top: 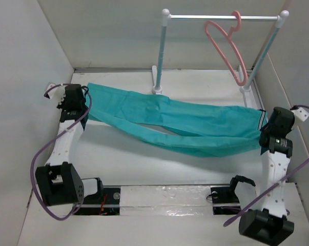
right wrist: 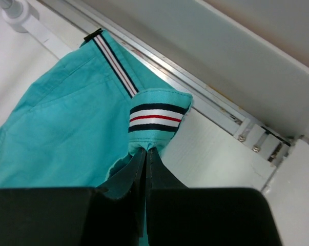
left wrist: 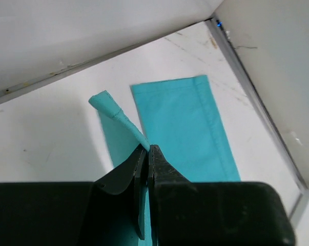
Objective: Place the trousers on the hanger
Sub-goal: Fold the trousers at the center of the board.
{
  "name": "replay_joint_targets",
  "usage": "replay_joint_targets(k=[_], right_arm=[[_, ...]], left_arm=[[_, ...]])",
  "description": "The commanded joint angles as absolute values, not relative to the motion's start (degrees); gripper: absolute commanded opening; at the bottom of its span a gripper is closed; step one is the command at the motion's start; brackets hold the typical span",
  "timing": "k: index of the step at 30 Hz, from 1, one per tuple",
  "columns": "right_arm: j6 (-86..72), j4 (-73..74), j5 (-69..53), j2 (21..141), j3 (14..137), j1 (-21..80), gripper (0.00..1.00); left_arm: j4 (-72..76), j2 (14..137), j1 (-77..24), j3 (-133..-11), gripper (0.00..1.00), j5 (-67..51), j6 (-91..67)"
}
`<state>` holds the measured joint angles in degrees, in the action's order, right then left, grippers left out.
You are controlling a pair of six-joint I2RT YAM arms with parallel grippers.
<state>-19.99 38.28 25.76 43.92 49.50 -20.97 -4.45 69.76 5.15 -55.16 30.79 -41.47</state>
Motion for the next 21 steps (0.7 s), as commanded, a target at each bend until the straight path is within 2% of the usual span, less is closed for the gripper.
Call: replay_joint_targets(k=[1,5,12,21], right_arm=[[-21.4,28.1,22.6,49.7,53.3,-21.3,0.0],[-23.3,24.4,20.3,57.4,54.6,-21.3,0.0],[-24.7,18.8,18.6,67.7,58.5,-21.8,0.0],[-25.9,17.1,17.5,82.0,67.1,-21.8,0.0]], left_arm=[[-4.0,71.7,5.1,-62.0,0.0,35.3,-42.2],[-6.1,80.4,5.1,-67.4,0.0,37.5,-41.9],[-1.9,85.6,5.6,-70.0,0.0,38.5,-39.6],[-2.1,98.0,5.6,-82.6,0.0,40.4,-35.3]])
